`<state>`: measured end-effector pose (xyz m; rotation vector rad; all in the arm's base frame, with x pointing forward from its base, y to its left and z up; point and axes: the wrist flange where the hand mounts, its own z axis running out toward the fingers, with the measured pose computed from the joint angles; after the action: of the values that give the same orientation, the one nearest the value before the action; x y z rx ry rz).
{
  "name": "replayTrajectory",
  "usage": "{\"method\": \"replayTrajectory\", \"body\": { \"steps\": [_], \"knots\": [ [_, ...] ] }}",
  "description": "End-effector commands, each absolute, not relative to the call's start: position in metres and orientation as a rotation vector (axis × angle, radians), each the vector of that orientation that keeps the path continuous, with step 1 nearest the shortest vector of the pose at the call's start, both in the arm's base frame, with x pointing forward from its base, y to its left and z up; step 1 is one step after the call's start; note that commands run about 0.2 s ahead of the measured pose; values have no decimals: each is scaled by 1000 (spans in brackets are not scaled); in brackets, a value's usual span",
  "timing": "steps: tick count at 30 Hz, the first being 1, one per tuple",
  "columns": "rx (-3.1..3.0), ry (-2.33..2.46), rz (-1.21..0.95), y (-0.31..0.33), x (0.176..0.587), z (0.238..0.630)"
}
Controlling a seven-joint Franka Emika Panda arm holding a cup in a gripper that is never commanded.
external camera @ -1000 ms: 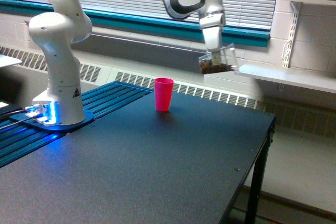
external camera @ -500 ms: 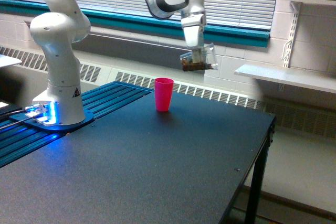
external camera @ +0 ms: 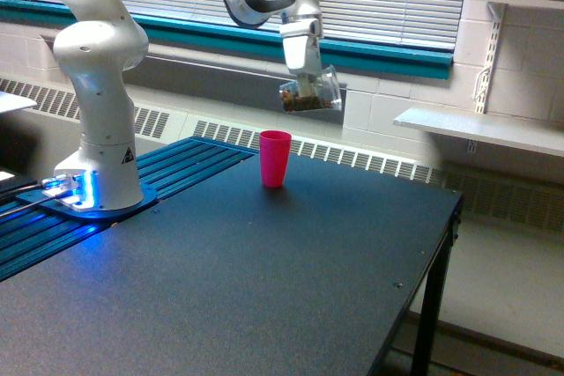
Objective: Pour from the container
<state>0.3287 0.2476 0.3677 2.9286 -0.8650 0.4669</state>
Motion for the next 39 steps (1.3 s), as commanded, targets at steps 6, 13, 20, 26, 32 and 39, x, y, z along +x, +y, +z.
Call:
{"method": "replayTrajectory", "body": {
  "steps": [6, 13, 20, 26, 32, 39],
  "knots": [
    [2901, -956, 439, 274, 280, 359],
    [2899, -992, 418, 286, 257, 351],
    [2866, -1045, 380, 286, 235, 337],
    [2828, -1122, 361, 280, 224, 333],
    [2789, -1203, 345, 274, 214, 332],
    [2765, -1229, 324, 266, 210, 333]
  ]
}}
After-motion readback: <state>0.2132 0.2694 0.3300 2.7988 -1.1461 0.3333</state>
